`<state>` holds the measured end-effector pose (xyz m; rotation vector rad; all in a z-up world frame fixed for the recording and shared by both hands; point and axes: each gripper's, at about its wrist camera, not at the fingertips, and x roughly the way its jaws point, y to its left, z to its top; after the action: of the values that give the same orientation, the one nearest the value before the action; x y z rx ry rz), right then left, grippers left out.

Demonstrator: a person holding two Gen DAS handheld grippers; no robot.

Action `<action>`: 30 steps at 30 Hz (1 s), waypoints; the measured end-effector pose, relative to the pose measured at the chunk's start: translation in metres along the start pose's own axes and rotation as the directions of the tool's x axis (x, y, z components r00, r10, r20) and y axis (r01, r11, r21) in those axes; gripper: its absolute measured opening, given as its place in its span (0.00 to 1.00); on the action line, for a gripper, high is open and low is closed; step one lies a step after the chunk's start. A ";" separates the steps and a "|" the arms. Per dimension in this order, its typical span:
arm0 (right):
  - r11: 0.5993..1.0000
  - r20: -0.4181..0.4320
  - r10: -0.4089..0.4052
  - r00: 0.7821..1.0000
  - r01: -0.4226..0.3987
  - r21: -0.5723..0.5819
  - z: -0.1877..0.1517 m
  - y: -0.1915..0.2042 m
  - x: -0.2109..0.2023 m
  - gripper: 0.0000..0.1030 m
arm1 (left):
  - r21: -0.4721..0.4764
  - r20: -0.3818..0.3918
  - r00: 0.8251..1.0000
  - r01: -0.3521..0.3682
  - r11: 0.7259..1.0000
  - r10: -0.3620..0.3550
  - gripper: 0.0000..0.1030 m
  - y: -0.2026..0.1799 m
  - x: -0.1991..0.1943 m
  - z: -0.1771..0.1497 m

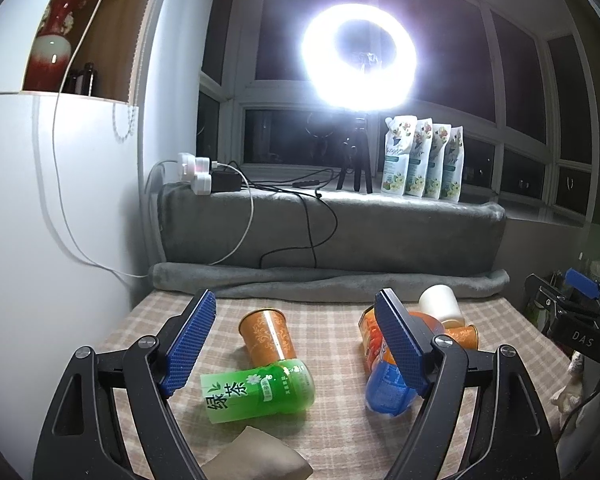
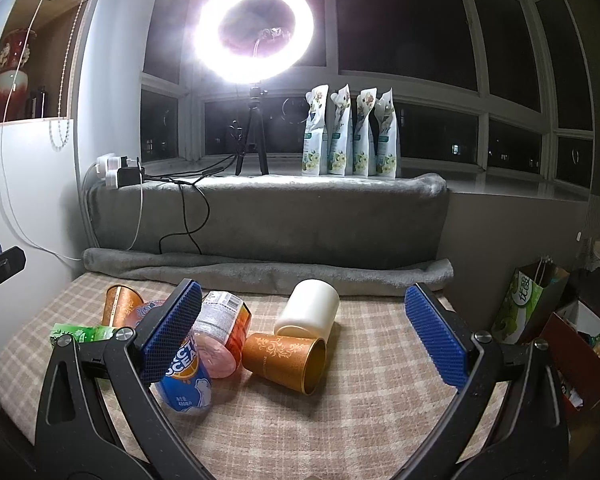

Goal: Flip cup upright

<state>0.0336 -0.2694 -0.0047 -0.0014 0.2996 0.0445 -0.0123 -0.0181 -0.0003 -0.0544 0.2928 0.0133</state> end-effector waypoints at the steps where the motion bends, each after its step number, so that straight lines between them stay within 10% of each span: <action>1: 1.000 0.000 0.000 1.000 0.000 0.000 0.000 0.000 0.000 1.00 | 0.000 0.000 1.000 0.000 1.000 0.000 0.79 0.000 0.000 0.000; 30: 1.000 -0.007 0.010 1.000 -0.010 -0.004 -0.001 0.002 0.002 1.00 | -0.003 0.001 1.000 0.005 1.000 -0.005 0.79 -0.001 -0.002 0.001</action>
<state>0.0355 -0.2669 -0.0064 -0.0042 0.3061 0.0550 -0.0137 -0.0190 0.0014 -0.0583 0.2913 0.0088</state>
